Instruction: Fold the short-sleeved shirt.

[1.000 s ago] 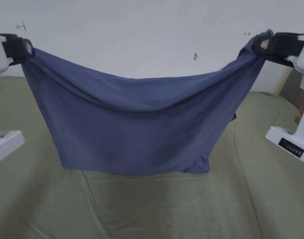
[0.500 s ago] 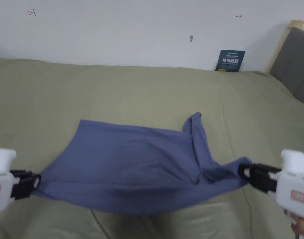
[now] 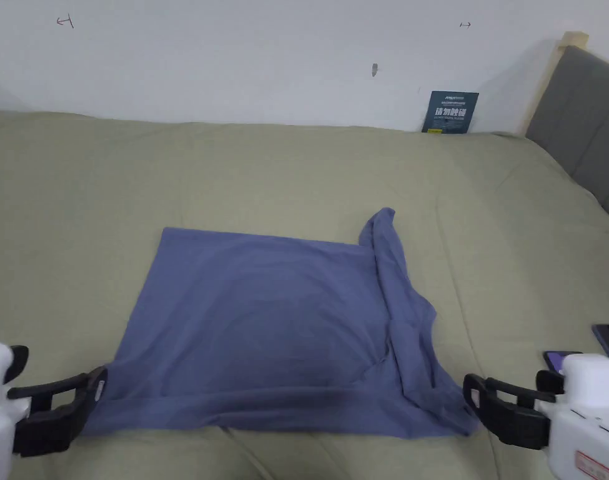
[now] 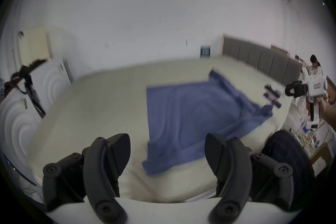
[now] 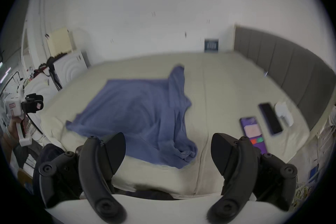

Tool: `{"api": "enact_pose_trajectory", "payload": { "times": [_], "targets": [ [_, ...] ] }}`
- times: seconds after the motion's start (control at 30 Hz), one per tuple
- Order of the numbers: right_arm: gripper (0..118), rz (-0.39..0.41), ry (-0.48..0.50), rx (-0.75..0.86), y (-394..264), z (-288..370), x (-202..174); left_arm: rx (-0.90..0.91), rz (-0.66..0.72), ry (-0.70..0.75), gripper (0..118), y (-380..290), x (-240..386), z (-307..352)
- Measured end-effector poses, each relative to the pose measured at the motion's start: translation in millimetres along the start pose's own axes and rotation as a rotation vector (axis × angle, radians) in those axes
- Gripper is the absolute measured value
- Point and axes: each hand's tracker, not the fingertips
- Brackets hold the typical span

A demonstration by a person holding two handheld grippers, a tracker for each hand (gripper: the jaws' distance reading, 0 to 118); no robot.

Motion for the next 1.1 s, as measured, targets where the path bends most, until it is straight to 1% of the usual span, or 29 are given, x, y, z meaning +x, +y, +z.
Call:
{"api": "enact_pose_trajectory", "payload": {
  "times": [0.03,0.07,0.1,0.13,0.17,0.2,0.23,0.27,0.3,0.33,0.37,0.4,0.5,0.53,0.57,0.6,0.63,0.67,0.7,0.73,0.8,0.83,0.87,0.9,0.93,0.97,1.03,1.07,1.1],
  "targets": [
    [100,0.021,-0.017,0.042,1,19,-6,0.075,0.001,0.014,89,-1,14,20],
    [93,0.052,-0.023,0.094,-1,39,-16,0.109,-0.004,0.046,89,-5,25,38],
    [76,0.073,-0.043,0.146,-4,53,-25,0.138,0.007,0.071,89,-9,34,49],
    [50,0.084,-0.082,0.183,-7,66,-34,0.151,0.034,0.079,87,-13,46,56],
    [13,0.096,-0.108,0.195,-11,72,-41,0.150,0.050,0.066,73,-18,55,64],
    [3,0.100,-0.105,0.198,-14,78,-45,0.152,0.072,0.056,43,-21,60,68],
    [3,0.096,-0.098,0.213,-17,84,-49,0.140,0.092,0.068,5,-24,65,71],
    [1,0.080,-0.073,0.211,-18,89,-51,0.129,0.104,0.097,4,-29,62,65],
    [1,0.060,-0.051,0.200,-19,88,-52,0.076,0.120,0.057,4,-31,60,62],
    [1,0.053,-0.051,0.199,-20,90,-54,0.025,0.133,-0.008,4,-31,57,59],
    [1,0.050,-0.038,0.192,-21,91,-55,-0.009,0.145,-0.015,4,-31,54,54],
    [1,0.051,-0.023,0.184,-22,90,-55,-0.013,0.142,0.015,4,-27,46,49],
    [1,0.044,-0.009,0.167,-23,85,-54,-0.266,0.139,-0.025,4,-21,14,10],
    [1,0.039,-0.003,0.158,-24,83,-53,-0.293,0.119,-0.008,4,-20,2,-1],
    [1,0.032,-0.005,0.157,-26,79,-52,-0.370,0.101,-0.035,4,-23,-11,-19],
    [1,0.023,-0.003,0.149,-26,76,-51,-0.387,0.086,-0.014,4,-28,-23,-35],
    [1,0.012,0.006,0.135,-27,72,-50,-0.412,0.059,-0.043,8,-30,-33,-50],
    [1,0.001,0.008,0.125,-27,68,-49,-0.446,0.044,-0.079,45,-32,-39,-61],
    [1,-0.004,0.008,0.119,-28,64,-49,-0.454,0.020,-0.059,88,-37,-44,-73],
    [1,-0.006,0.011,0.108,-28,60,-48,-0.495,-0.033,-0.032,111,-41,-50,-89],
    [1,-0.009,0.013,0.088,-27,53,-48,-0.536,-0.125,0.029,112,-57,-67,-114],
    [1,-0.011,0.014,0.079,-27,50,-47,-0.481,-0.079,-0.042,112,-61,-70,-126],
    [1,-0.015,0.015,0.067,-26,46,-46,-0.492,-0.048,-0.076,112,-66,-76,-137],
    [1,-0.018,0.013,0.058,-25,42,-44,-0.544,-0.050,-0.115,112,-69,-81,-148],
    [1,-0.023,0.008,0.050,-24,37,-43,-0.570,-0.018,-0.156,112,-81,-92,-162],
    [1,-0.025,0.007,0.044,-23,35,-44,-0.575,-0.005,-0.174,111,-85,-95,-168],
    [1,-0.038,0.008,0.024,-20,28,-42,-0.564,0.006,-0.162,110,-90,-99,-180],
    [1,-0.040,0.006,0.015,-19,24,-41,-0.578,0.021,-0.183,104,-91,-92,-181],
    [1,-0.042,0.004,0.009,-19,22,-40,-0.594,0.045,-0.204,91,-90,-91,-183]
  ]
}}
